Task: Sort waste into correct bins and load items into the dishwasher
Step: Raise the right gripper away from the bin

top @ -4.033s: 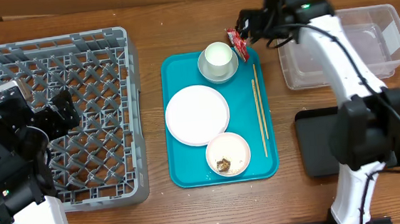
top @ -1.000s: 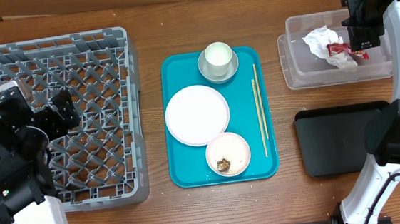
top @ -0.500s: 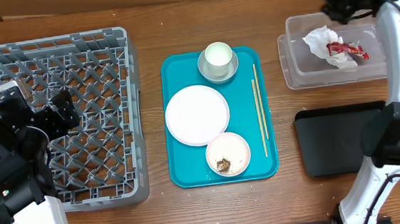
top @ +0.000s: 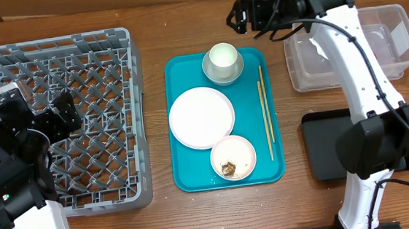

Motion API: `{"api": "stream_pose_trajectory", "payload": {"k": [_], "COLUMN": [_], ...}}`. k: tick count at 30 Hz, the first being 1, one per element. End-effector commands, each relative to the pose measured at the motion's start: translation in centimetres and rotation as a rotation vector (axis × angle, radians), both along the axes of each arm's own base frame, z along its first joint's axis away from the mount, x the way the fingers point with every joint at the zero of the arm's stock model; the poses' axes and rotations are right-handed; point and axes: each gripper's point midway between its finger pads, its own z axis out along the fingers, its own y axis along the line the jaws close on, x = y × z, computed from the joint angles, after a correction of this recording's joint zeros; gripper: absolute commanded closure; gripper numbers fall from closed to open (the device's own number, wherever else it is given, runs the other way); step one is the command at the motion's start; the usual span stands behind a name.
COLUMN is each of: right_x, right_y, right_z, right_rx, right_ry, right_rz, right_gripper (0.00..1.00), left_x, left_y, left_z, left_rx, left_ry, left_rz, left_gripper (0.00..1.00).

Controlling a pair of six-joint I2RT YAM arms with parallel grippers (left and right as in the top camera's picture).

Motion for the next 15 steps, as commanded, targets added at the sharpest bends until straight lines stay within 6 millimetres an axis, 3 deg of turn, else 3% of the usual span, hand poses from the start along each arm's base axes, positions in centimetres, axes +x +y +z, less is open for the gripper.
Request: {"api": "stream_pose_trajectory", "payload": {"k": [1, 4, 11, 15], "right_x": [0.5, 1.3, 2.1, 1.2], "right_y": [-1.5, -4.7, -16.7, -20.2], "right_z": [1.3, 2.1, 3.8, 3.6], "right_rx": [-0.058, -0.070, 0.004, 0.111], "right_ry": [-0.060, -0.063, -0.005, 0.065], "right_rz": [-0.044, -0.159, -0.532, -0.567], "right_gripper": [0.00, 0.00, 0.00, 0.00], "left_x": [0.2, 0.2, 0.2, 0.2], "left_y": [-0.1, -0.1, -0.1, -0.1], "left_z": [0.6, 0.6, 0.6, 0.6], "left_rx": [-0.015, -0.015, -0.015, -0.015], "left_ry": [-0.016, -0.016, -0.016, -0.016], "left_rz": [-0.003, -0.003, -0.003, -0.003], "left_gripper": [0.00, 0.00, 0.00, 0.00]}}
